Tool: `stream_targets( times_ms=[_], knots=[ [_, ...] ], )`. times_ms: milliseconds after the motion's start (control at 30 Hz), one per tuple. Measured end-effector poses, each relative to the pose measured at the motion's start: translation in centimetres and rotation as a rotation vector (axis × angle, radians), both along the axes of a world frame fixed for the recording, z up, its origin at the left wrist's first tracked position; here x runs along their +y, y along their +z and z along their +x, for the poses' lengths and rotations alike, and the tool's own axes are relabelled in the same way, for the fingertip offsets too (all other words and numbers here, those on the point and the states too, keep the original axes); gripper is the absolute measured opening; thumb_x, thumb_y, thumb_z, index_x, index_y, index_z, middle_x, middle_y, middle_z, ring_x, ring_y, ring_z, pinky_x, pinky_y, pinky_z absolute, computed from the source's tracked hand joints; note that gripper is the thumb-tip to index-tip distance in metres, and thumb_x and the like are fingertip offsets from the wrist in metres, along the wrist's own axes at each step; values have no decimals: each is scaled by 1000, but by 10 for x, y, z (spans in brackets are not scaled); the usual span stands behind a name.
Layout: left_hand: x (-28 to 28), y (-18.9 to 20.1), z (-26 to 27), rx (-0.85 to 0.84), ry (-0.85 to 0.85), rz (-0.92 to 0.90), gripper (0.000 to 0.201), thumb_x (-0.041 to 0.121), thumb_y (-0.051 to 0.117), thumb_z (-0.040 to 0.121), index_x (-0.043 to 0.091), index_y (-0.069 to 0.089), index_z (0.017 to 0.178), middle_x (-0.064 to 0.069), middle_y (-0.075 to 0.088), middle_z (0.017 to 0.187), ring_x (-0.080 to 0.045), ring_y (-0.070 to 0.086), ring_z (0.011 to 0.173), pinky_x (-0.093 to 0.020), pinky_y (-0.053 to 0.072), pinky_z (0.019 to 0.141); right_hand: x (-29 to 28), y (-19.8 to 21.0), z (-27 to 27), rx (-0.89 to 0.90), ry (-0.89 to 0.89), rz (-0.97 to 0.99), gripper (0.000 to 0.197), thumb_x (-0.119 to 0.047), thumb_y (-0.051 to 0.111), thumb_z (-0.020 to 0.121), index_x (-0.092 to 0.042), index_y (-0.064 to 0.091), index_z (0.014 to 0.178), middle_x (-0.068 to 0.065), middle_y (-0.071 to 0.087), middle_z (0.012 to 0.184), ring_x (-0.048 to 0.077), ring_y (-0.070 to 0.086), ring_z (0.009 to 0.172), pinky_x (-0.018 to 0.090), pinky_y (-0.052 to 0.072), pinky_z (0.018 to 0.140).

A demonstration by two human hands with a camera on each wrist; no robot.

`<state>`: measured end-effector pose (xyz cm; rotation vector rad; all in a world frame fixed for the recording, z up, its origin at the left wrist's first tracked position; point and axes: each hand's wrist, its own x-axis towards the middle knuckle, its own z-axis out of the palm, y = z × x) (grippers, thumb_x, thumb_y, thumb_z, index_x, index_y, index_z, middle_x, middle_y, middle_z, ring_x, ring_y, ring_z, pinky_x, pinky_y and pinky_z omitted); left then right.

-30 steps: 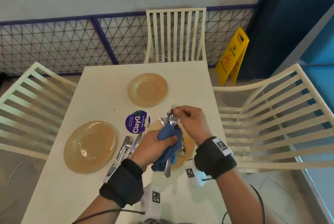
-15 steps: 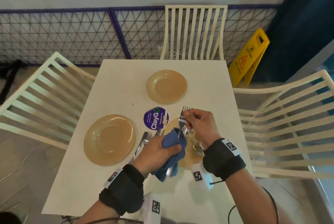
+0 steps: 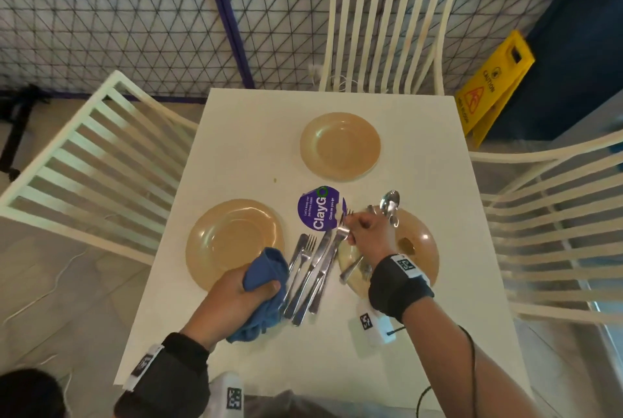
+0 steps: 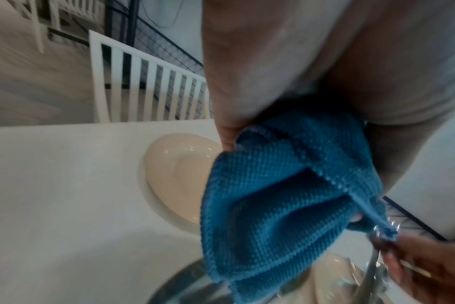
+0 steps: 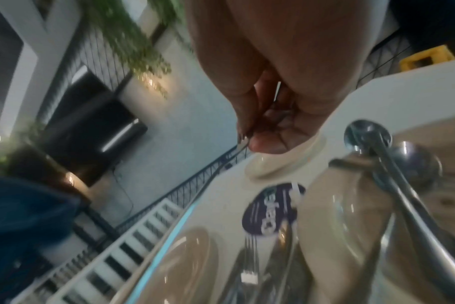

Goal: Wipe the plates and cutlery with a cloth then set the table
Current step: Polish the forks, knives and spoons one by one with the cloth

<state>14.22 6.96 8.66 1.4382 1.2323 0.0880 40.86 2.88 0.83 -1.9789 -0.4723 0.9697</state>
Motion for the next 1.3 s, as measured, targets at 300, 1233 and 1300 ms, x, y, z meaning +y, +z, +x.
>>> stream_targets(
  times_ms=[300, 1233, 1300],
  knots=[
    [11, -15, -48, 6, 48, -18, 12, 26, 68, 95, 17, 65, 102, 11, 65, 60, -7, 58, 50, -21, 42, 52, 11, -42, -68, -107, 155, -213, 14, -22, 71, 90, -13, 78, 82, 3, 71, 75, 18, 67, 69, 22, 53, 64],
    [-44, -14, 20, 4, 40, 20, 27, 28, 73, 91, 21, 65, 117, 3, 76, 104, -14, 71, 98, -30, 52, 86, -41, -49, 27, -303, 245, -565, 27, -39, 60, 92, -16, 65, 106, 1, 65, 93, 25, 65, 84, 36, 53, 75],
    [-51, -14, 21, 12, 59, 18, 28, 29, 73, 91, 22, 66, 117, 3, 76, 106, -15, 71, 100, -34, 53, 91, -37, -52, 27, -302, 249, -558, 27, -35, 61, 93, -15, 63, 111, 4, 67, 100, 28, 67, 92, 41, 57, 84]
  ],
)
